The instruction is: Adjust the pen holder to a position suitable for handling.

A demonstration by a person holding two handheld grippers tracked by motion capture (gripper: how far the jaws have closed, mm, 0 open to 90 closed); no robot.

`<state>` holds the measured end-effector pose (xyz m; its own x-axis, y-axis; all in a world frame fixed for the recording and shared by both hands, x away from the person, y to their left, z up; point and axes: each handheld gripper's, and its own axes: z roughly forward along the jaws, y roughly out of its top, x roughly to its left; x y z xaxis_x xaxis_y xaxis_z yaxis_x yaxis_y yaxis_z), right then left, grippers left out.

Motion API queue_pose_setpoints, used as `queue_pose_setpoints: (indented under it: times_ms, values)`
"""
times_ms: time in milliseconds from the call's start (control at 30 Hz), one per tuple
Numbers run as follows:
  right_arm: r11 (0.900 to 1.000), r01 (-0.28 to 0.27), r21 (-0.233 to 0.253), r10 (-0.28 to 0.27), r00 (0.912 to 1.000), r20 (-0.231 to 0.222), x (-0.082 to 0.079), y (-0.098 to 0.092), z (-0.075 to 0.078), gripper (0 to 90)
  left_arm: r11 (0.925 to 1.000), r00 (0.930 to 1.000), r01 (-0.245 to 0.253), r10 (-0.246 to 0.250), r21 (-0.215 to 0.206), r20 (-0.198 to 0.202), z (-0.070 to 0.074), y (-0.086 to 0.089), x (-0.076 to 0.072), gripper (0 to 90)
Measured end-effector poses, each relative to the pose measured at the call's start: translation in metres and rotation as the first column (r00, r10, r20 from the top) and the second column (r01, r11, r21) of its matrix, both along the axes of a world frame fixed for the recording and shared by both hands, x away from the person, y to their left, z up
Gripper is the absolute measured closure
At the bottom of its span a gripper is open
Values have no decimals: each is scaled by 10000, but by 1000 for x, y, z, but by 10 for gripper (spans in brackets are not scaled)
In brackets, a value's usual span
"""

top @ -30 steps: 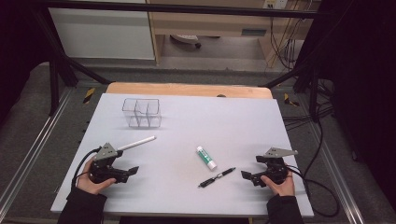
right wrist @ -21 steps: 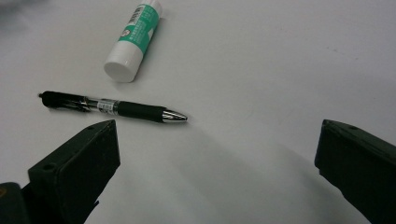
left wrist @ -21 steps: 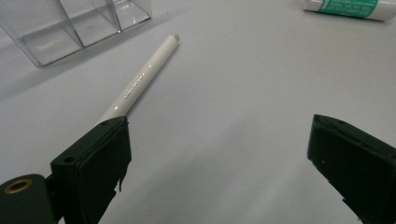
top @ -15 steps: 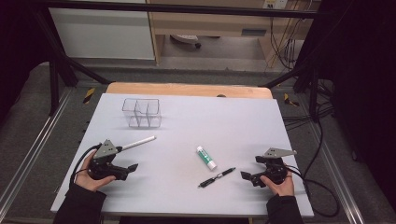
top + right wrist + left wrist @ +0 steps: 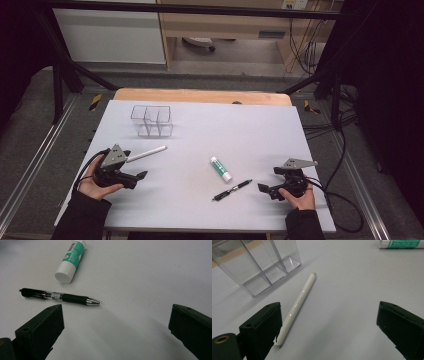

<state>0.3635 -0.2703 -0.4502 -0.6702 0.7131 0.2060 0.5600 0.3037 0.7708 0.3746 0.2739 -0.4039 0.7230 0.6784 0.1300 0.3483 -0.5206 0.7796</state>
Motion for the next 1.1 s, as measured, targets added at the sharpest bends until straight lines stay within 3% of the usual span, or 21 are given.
queue_pose_setpoints:
  times_ms: [200, 267, 567, 733, 867, 900, 933, 1000, 1033, 1100]
  values:
    - [10000, 11, -33, -11, 10000, 13, 0, 0, 0, 5, 9991, 9997, 101, -109, 407, 207, 6, -4, 6, 60]
    - [10000, 15, -23, -15, 10000, 10, 0, 0, 0, 5, 9966, 9991, 211, -239, 797, 341, 9, -7, 9, 60]
    - [10000, 12, -60, -12, 10000, -11, 0, 0, 0, 5, 9855, 9968, 372, -484, 1656, 642, 16, -16, 19, 58]
    - [10000, 11, -72, -11, 10000, -10, 0, 0, 0, 5, 9820, 9950, 425, -582, 1840, 808, 20, -18, 23, 58]
    - [10000, 9, -62, -9, 10000, 3, 0, 0, 0, 5, 9682, 9902, 579, -867, 2435, 1092, 24, -23, 29, 58]
    - [10000, 17, -75, -17, 10000, 12, 0, 0, 0, 5, 9682, 9902, 579, -867, 2435, 1092, 24, -23, 29, 58]
    - [10000, 21, -77, -21, 10000, 7, 0, 0, 0, 5, 9611, 9875, 632, -991, 2687, 1224, 26, -26, 31, 58]
    - [10000, 19, -71, -19, 10000, -7, 0, 0, 0, 5, 9543, 9853, 657, -1082, 2914, 1324, 27, -29, 34, 58]
    - [10000, 15, -79, -15, 10000, -17, 0, 0, 0, 5, 9543, 9853, 657, -1082, 2914, 1324, 27, -29, 34, 58]
    - [10000, 13, -93, -13, 10000, -15, 0, 0, 0, 5, 9443, 9806, 757, -1288, 3203, 1479, 28, -31, 38, 58]
